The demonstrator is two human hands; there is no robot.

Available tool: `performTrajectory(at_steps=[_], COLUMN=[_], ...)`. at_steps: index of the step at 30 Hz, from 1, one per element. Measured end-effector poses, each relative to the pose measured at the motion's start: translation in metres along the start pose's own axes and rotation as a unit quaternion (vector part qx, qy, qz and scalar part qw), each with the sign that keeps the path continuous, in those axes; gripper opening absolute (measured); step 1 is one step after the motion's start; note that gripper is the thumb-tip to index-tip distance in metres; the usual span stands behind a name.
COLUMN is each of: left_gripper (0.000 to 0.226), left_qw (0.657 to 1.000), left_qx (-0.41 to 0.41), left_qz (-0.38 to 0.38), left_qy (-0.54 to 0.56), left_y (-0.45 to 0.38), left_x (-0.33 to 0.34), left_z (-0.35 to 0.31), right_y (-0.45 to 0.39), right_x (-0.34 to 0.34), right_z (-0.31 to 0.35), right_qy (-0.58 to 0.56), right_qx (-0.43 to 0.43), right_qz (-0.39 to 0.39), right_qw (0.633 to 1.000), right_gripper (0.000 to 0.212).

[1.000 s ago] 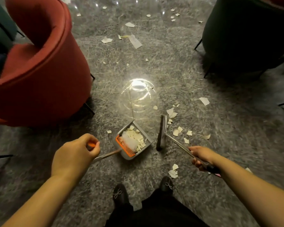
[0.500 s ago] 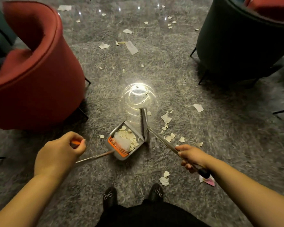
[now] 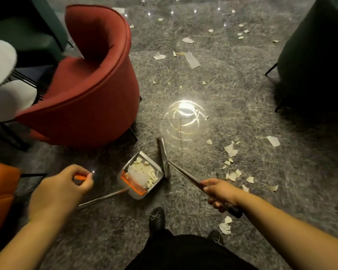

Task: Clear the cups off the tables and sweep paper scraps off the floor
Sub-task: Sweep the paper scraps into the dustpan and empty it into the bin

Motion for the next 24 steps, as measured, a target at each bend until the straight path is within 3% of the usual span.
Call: performTrajectory(at_steps=[8, 13, 24], left_gripper=[0.023, 0.022, 0.019], left_qw=[0.999, 0.997, 0.993], left_qx=[-0.008, 0.017, 0.070], left_qz=[0.028, 0.052, 0.081], left_qy=[-0.037, -0.057, -0.047], left_y=[-0.063, -0.089, -0.118], left_x=[-0.013, -0.009, 0.015], left_z=[0.068, 0.079, 0.015], right_y=[-0.048, -0.076, -0.084], right_x=[0.080, 0.103, 0.042], right_z=[0.063, 0.079, 0.058], right_qy=[0.033, -0.012, -0.074], right_qx=[0.021, 0.040, 0.076], right_qz=[0.017, 0.022, -0.024], right_qw=[0.999, 0.999, 0.994], right_gripper=[0.032, 0.030, 0.040])
Point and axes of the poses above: each hand's wrist, its own y-axis away from the middle knuckle, its own x-axis out of the palm, z = x × y, the point moved 10 cm from there along -y, towards the middle knuckle, and after that the axes turned 1 degree about y, right-handed, at the moved point
